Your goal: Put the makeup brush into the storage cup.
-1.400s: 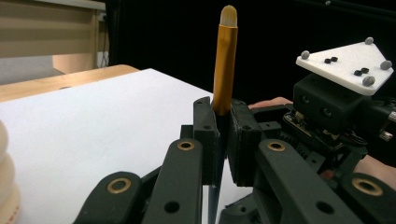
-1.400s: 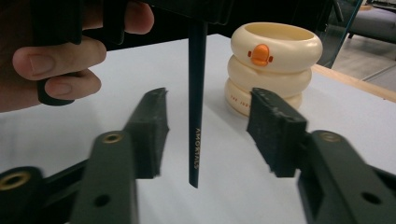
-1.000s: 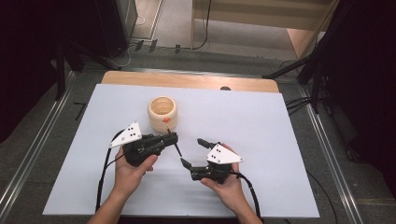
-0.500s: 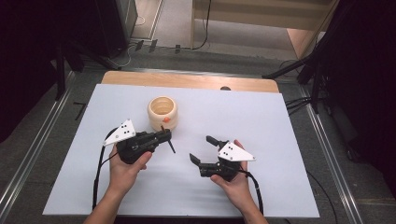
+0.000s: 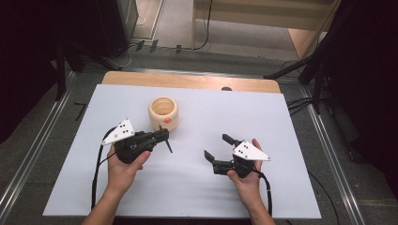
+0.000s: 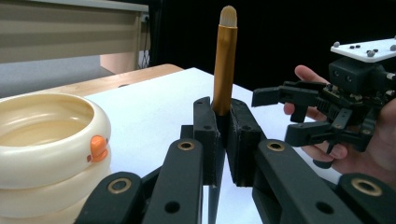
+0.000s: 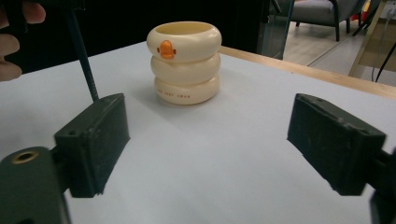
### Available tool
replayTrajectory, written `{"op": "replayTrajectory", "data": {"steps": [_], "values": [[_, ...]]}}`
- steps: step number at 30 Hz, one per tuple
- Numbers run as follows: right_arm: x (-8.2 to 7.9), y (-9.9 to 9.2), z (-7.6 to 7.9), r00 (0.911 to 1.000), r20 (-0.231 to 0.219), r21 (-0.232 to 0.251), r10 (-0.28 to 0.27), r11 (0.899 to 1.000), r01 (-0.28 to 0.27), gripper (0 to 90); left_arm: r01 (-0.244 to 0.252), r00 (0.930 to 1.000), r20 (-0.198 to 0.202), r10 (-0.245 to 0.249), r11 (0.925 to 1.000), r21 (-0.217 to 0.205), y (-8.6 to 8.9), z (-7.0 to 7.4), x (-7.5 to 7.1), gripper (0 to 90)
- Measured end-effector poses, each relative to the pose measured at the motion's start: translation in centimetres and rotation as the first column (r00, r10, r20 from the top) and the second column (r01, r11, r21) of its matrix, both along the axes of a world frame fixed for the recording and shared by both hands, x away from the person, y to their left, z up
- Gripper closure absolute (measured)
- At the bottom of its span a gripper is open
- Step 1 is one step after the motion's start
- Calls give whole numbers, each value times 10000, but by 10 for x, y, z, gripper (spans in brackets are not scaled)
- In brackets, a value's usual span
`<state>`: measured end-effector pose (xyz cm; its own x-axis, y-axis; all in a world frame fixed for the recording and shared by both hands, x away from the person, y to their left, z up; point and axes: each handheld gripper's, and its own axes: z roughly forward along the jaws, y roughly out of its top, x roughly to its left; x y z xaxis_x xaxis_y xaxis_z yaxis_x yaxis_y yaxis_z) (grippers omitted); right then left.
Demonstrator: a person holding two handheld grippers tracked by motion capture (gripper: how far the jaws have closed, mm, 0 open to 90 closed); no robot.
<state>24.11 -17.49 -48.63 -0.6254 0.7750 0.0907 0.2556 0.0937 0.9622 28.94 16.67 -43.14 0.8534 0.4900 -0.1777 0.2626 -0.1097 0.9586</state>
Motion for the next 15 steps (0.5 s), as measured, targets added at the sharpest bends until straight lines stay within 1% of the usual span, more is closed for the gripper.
{"op": "replayTrajectory", "data": {"steps": [3, 6, 15], "values": [[-1, -7, 0, 9999, 47, -43, 144, 9999, -144, 9, -63, 10000, -8, 63, 10000, 39, 1, 0, 0, 852], [-2, -12, 0, 9998, 69, -59, 164, 9998, -163, 0, -106, 9999, -29, 107, 9999, 52, 2, 0, 1, 852], [-3, -33, -1, 9990, -63, 79, -454, 9989, 454, 0, -265, 9996, -37, 266, 9995, 185, 4, 2, 5, 853]]}}
